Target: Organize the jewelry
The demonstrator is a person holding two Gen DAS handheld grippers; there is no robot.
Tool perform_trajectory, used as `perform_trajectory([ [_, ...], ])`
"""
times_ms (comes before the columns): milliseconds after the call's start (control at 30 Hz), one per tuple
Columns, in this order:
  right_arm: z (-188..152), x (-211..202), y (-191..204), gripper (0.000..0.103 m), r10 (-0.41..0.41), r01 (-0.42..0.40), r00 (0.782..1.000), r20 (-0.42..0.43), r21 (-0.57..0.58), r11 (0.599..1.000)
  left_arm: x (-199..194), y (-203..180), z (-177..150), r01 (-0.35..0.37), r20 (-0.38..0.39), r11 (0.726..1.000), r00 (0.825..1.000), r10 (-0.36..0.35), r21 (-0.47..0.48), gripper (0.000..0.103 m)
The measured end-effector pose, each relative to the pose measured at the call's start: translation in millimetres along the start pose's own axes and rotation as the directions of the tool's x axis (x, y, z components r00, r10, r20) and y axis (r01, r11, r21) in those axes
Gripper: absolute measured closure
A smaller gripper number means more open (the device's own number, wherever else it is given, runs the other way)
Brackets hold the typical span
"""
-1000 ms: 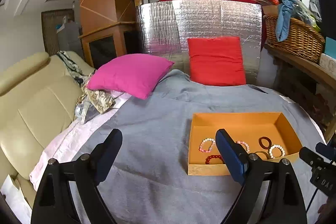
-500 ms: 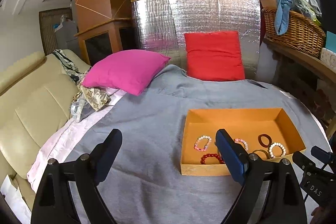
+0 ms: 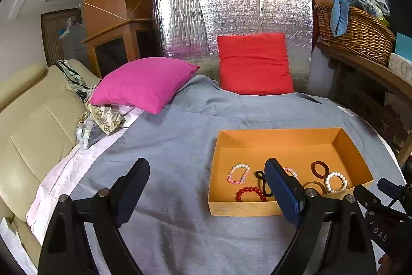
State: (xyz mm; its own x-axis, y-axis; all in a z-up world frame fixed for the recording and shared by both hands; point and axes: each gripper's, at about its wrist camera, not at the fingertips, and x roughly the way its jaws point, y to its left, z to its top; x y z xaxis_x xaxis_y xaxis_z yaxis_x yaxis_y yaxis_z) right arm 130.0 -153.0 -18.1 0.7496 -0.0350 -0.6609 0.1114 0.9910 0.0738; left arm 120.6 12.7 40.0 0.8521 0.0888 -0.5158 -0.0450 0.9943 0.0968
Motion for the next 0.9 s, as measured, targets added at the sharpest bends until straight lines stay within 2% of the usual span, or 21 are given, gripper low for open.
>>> perform_trajectory([
  [567,-5.3,21.7,1.0,0.037,-0.002,0.002,1.0,-0.018,0.003,1.0,29.1,-10.1,-9.7,-0.005,-0.054,1.0,0.999,0.006,0.016,0.012],
  [900,-4.8,23.2,2.0,0.037,-0.011,0.011,0.999,-0.03,0.004,1.0,41.5,-5.3,-18.8,-0.005,-0.055,1.0,0.998,0.006,0.015,0.012],
])
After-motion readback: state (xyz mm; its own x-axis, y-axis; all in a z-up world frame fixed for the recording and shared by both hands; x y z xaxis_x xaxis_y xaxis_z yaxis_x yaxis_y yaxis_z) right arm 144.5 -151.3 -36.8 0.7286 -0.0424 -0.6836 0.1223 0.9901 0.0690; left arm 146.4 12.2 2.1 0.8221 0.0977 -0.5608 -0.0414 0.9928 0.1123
